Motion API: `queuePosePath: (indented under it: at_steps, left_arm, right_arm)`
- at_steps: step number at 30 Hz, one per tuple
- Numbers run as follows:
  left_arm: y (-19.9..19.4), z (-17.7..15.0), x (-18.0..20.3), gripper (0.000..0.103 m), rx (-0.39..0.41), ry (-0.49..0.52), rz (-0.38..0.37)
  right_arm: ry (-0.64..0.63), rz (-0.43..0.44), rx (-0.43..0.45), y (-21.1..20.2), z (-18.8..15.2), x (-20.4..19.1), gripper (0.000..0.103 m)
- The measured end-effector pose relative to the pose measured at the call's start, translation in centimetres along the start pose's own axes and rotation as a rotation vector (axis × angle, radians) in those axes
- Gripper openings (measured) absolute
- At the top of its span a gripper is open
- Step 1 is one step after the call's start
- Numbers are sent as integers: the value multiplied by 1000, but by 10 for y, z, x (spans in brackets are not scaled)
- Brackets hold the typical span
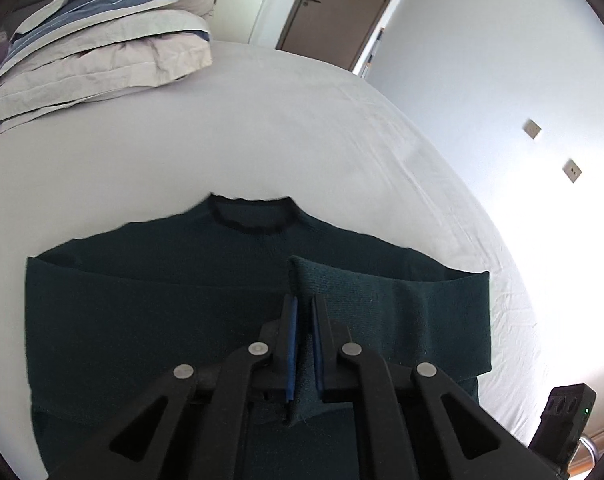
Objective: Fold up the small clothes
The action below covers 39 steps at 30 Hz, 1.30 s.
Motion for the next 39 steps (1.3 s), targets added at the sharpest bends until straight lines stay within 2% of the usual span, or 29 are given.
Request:
queuePosePath:
  at_steps: [6, 11, 17, 20, 22, 25, 27, 29, 30, 31, 32, 36, 39]
  left_arm:
    - [8, -5, -75, 7, -42, -104, 67]
    - [18, -14, -101, 7, -58, -129, 104]
    - [15, -25, -106, 7, -44, -128, 112]
    - [24, -28, -113, 7, -55, -145, 116]
    - [32, -30, -115, 8, -60, -138, 121]
    - [34, -33, -117, 8, -53, -141, 116]
    - [32, -33, -119, 8, -56, -150, 108]
    - [29, -32, -118, 8, -60, -140, 107]
    - [30, -32, -116, 8, -62, -129, 110]
    - [31, -32, -116, 8, -63, -118, 113]
    - [32, -32, -115, 8, -66, -113, 114]
    - [36, -31, -115, 11, -67, -111, 117]
    - [37, -32, -114, 11, -65, -102, 123]
  right_arm:
    - [190, 54, 51, 5, 31, 22, 54]
    - [317, 76, 51, 21, 47, 29, 54]
    - [443, 91, 138, 28, 67, 44, 53]
    - [471, 71, 193, 23, 76, 58, 51]
    - [500, 62, 193, 27, 74, 70, 35]
    - [462, 35, 199, 31, 68, 80, 14]
    - [461, 52, 192, 30, 68, 80, 14]
    - [441, 45, 167, 26, 66, 72, 18]
    - [406, 24, 157, 19, 66, 64, 25]
    - [368, 0, 162, 11, 67, 58, 36]
    - [303, -40, 186, -1, 71, 48, 39]
    - [74, -124, 234, -17, 102, 14, 39]
    - [-63, -204, 154, 21, 127, 1, 39]
Point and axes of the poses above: each gripper's, at about its wrist camera, not at the fingertips, and y roughly the way its jaws point, x to its right, z to its top, the point moved 6 cm from there along y, roughly the way its jaws point, and after that the axes turned 8 degrees about x, right-handed, at the moved point
